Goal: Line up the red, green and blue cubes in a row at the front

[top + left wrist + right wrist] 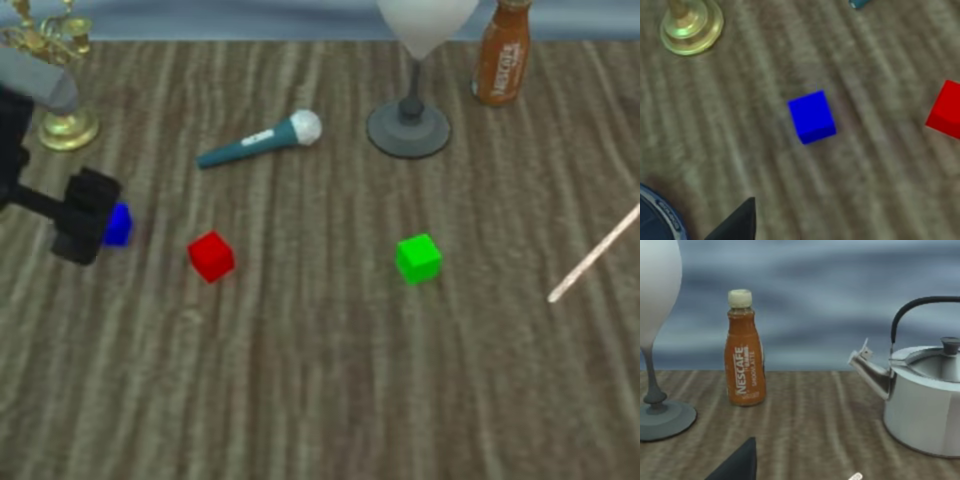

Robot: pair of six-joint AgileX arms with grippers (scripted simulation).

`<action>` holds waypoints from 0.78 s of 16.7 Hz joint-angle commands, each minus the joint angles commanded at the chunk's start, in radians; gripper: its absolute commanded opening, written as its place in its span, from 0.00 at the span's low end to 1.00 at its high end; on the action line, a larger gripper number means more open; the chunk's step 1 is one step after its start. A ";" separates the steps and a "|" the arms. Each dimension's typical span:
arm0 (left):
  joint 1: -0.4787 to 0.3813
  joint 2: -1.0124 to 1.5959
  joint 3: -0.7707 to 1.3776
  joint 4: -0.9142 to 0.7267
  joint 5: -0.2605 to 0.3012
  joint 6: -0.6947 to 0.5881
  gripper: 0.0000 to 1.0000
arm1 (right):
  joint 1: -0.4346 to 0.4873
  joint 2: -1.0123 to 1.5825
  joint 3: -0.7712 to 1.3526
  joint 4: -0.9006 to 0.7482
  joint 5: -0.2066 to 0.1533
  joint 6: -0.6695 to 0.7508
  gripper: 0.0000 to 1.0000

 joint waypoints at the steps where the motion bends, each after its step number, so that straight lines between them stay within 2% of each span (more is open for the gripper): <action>1: -0.018 0.117 0.083 -0.060 0.001 0.024 1.00 | 0.000 0.000 0.000 0.000 0.000 0.000 1.00; 7: -0.116 0.688 0.526 -0.367 0.004 0.151 1.00 | 0.000 0.000 0.000 0.000 0.000 0.000 1.00; 13: -0.172 0.992 0.813 -0.528 0.001 0.226 1.00 | 0.000 0.000 0.000 0.000 0.000 0.000 1.00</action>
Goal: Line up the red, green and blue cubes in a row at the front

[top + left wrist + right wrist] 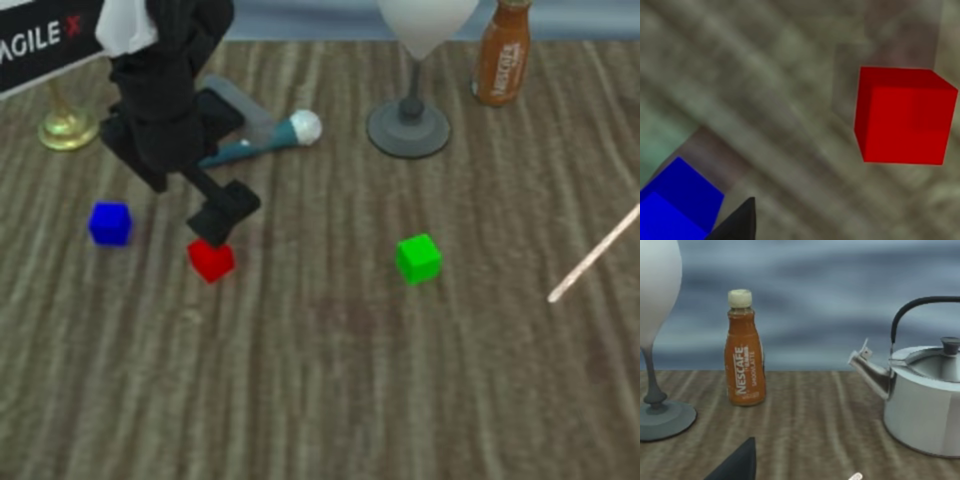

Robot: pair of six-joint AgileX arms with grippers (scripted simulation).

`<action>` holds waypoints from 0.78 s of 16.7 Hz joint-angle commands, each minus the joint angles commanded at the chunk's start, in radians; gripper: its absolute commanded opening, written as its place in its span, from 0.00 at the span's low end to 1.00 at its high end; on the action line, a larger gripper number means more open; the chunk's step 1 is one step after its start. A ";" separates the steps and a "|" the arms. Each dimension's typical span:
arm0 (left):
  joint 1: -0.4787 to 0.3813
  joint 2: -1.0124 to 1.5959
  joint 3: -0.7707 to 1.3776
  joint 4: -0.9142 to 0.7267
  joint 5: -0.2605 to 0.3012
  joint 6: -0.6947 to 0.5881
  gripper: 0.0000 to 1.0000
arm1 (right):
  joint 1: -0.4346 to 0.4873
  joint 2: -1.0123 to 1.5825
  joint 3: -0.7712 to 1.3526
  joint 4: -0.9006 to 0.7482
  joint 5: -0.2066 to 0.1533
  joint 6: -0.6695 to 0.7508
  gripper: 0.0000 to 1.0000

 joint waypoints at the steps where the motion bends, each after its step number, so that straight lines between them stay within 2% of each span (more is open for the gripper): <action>1: -0.004 0.021 0.019 -0.010 0.000 0.005 1.00 | 0.000 0.000 0.000 0.000 0.000 0.000 1.00; 9: -0.003 0.035 0.012 0.004 0.000 0.009 1.00 | 0.000 0.000 0.000 0.000 0.000 0.000 1.00; 13: -0.004 0.088 -0.078 0.156 0.000 0.010 1.00 | 0.000 0.000 0.000 0.000 0.000 0.000 1.00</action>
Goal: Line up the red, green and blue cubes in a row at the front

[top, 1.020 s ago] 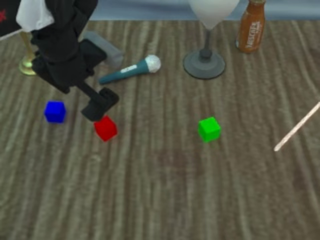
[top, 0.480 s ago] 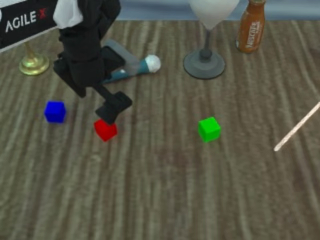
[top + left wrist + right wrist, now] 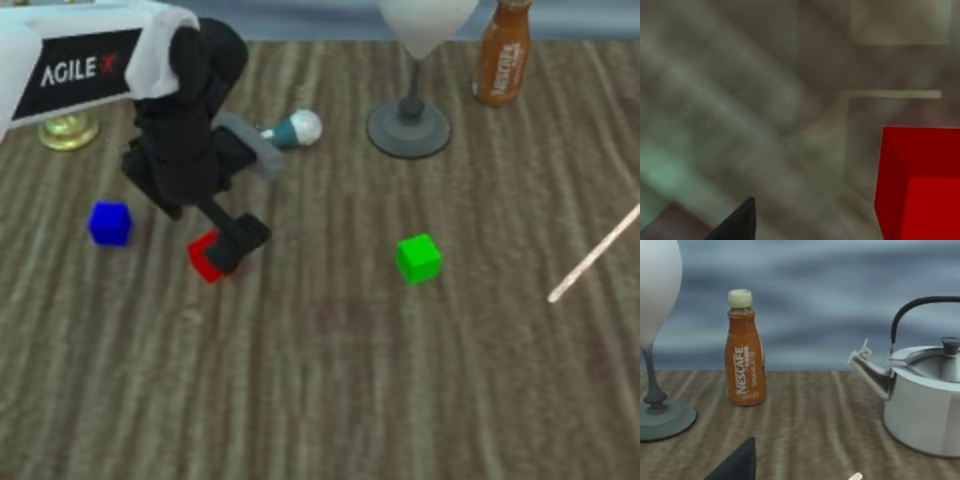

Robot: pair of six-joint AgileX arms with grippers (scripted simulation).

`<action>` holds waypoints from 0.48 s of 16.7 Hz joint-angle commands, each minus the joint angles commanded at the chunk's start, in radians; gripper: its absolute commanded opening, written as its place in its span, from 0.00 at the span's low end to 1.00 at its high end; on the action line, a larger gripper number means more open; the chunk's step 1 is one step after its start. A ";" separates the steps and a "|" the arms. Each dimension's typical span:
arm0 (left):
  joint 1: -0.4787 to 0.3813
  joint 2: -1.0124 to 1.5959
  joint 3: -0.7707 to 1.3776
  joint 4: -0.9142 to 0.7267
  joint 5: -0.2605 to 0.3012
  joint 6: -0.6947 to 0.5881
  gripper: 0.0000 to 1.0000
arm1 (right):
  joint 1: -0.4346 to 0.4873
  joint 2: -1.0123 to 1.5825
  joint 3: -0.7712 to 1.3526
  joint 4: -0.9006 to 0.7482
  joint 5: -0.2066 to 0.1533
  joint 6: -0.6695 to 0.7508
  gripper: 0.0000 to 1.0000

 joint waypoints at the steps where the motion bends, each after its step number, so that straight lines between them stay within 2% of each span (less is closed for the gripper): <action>1: 0.000 0.016 -0.027 0.047 0.000 0.000 1.00 | 0.000 0.000 0.000 0.000 0.000 0.000 1.00; 4: -0.001 0.050 -0.081 0.124 0.001 0.001 1.00 | 0.000 0.000 0.000 0.000 0.000 0.000 1.00; 8: -0.001 0.053 -0.084 0.129 0.001 0.001 1.00 | 0.000 0.000 0.000 0.000 0.000 0.000 1.00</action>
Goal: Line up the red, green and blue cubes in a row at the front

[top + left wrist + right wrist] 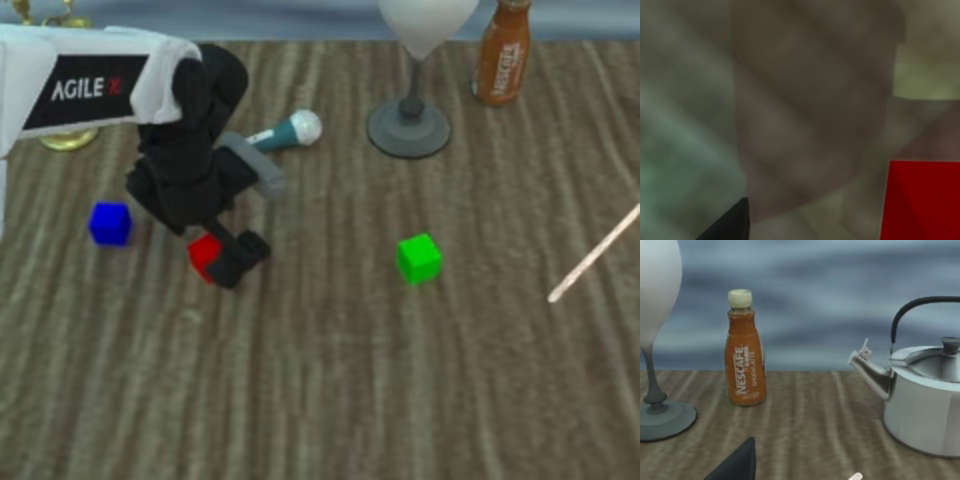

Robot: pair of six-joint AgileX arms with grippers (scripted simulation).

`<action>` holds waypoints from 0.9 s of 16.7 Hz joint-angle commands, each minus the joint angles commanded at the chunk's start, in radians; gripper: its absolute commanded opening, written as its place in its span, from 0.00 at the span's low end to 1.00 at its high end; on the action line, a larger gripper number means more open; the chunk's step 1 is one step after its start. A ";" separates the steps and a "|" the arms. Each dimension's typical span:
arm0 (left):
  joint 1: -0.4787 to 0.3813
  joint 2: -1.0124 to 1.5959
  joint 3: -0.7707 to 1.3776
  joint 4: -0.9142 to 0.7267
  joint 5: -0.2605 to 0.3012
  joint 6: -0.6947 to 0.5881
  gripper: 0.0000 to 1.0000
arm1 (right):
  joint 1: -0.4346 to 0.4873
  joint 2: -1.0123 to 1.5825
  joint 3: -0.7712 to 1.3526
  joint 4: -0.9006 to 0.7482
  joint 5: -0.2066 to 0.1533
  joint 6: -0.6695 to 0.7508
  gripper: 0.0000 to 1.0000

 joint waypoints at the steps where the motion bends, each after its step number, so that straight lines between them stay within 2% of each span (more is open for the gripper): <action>1: 0.000 0.000 0.000 0.000 0.000 0.000 0.92 | 0.000 0.000 0.000 0.000 0.000 0.000 1.00; 13: 0.000 0.000 0.000 0.000 0.000 0.000 0.02 | 0.000 0.000 0.000 0.000 0.000 0.000 1.00; 15: 0.000 0.000 0.000 0.000 0.000 0.000 0.00 | 0.000 0.000 0.000 0.000 0.000 0.000 1.00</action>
